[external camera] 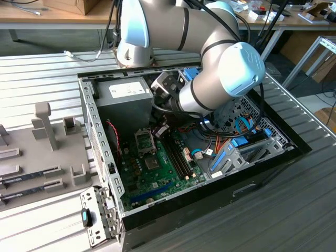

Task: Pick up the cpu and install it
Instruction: 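Close the cpu cover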

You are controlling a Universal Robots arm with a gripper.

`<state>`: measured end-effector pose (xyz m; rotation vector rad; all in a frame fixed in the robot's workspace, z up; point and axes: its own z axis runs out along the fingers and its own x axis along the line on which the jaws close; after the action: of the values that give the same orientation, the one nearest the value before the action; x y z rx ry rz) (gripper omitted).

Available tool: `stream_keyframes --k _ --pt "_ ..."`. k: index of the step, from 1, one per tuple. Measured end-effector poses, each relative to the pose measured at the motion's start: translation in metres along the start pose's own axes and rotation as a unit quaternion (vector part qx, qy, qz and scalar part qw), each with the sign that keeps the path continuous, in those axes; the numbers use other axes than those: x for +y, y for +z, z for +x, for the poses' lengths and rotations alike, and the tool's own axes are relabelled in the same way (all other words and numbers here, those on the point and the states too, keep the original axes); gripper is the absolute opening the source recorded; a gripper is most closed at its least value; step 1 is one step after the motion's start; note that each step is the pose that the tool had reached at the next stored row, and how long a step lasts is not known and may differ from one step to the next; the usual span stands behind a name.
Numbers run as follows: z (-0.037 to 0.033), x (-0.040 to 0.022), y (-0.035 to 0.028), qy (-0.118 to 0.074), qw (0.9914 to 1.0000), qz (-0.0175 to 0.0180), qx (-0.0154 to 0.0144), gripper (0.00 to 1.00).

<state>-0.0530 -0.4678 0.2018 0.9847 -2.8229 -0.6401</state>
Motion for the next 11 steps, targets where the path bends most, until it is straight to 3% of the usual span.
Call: stream_keyframes --k 11 --pt "0.0032 -0.0017 -0.0066 0.0 1.0 0.0 0.0002 0.11"
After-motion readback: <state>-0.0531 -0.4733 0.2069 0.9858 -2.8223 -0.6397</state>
